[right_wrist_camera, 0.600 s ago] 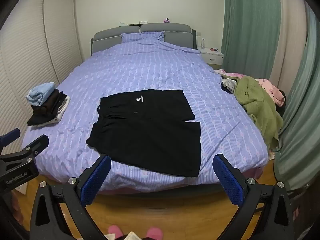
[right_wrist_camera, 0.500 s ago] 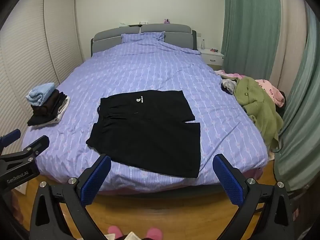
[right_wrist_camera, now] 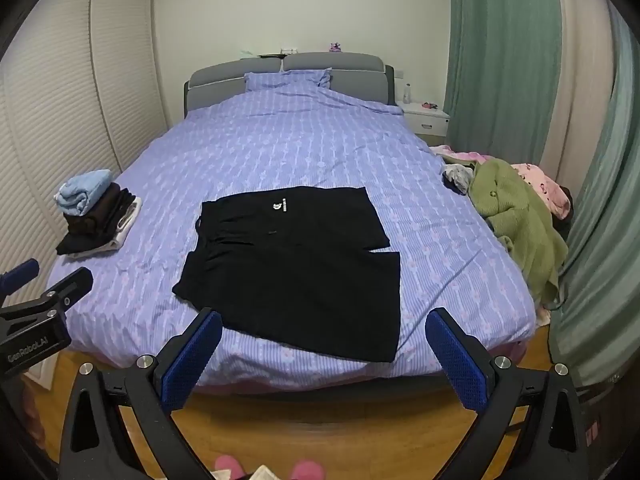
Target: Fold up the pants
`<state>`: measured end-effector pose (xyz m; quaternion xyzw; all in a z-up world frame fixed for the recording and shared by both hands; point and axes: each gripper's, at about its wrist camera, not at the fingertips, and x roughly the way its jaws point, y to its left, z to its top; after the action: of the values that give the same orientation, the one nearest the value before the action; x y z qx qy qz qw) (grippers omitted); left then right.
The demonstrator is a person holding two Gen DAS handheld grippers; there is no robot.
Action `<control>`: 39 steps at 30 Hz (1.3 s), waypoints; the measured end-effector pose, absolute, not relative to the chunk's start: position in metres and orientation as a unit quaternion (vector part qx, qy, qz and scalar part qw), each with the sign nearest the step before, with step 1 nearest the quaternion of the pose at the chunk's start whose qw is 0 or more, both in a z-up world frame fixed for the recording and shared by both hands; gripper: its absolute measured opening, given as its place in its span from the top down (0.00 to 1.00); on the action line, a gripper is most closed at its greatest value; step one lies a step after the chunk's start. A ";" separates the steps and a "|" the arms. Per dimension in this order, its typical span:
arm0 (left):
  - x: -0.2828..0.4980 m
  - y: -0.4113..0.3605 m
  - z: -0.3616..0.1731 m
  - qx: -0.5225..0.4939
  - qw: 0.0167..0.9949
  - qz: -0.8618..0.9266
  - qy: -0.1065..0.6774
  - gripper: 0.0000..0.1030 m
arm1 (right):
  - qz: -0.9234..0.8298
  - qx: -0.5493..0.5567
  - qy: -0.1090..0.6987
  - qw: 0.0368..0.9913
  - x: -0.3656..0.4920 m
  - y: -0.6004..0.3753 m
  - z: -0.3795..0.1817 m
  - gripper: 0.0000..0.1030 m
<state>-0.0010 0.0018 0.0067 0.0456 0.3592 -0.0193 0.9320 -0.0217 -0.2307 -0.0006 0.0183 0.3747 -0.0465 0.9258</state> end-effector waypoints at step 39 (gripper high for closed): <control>-0.009 -0.006 0.017 0.049 0.938 -0.036 0.341 0.00 | -0.046 0.021 0.360 0.932 -0.028 -0.240 0.006 0.00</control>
<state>-0.0090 -0.0062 0.0166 0.0492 0.3409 -0.0363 0.9381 -0.0279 -0.2397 0.0058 0.0207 0.3600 -0.0463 0.9316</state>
